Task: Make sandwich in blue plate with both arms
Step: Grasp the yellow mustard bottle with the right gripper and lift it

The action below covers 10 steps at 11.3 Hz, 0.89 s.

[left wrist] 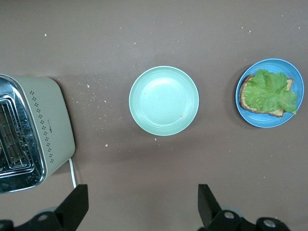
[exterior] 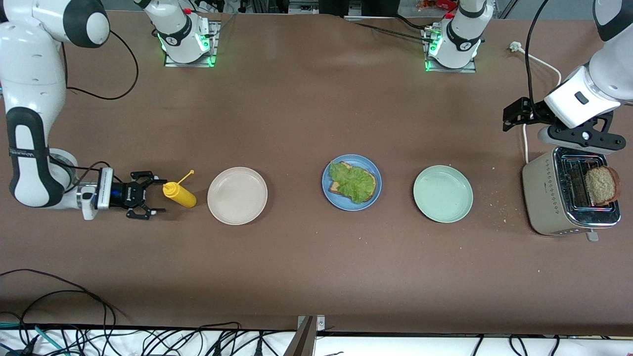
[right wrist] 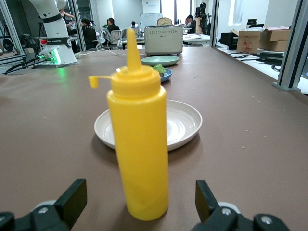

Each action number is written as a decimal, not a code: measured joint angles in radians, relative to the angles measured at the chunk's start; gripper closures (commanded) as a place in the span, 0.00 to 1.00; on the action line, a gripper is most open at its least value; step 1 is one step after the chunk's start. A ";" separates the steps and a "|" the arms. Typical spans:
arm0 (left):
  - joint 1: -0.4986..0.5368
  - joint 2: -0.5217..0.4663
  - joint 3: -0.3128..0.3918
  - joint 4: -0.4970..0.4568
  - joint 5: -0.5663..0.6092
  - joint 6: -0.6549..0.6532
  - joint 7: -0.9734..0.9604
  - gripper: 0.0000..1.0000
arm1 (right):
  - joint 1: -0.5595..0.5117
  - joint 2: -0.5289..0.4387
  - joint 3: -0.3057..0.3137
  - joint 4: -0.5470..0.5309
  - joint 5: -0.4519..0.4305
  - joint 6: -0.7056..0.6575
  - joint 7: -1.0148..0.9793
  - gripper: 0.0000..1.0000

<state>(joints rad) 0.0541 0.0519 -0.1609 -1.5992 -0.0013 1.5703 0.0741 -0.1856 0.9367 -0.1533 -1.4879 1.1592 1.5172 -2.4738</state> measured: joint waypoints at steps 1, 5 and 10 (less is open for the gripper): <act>0.000 0.000 0.000 0.000 0.000 0.000 0.000 0.00 | 0.005 0.029 0.006 0.023 0.012 0.000 -0.003 0.00; 0.000 0.000 0.000 0.000 0.000 0.000 0.000 0.00 | 0.041 0.079 0.029 0.050 0.071 0.002 -0.005 0.00; 0.000 0.000 0.000 0.000 0.000 0.000 0.000 0.00 | 0.103 0.087 0.030 0.056 0.124 0.033 -0.005 1.00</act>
<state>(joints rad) 0.0542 0.0519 -0.1609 -1.5988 -0.0013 1.5703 0.0741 -0.0821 1.0240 -0.1232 -1.4320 1.2836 1.5501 -2.4790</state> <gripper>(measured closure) 0.000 0.344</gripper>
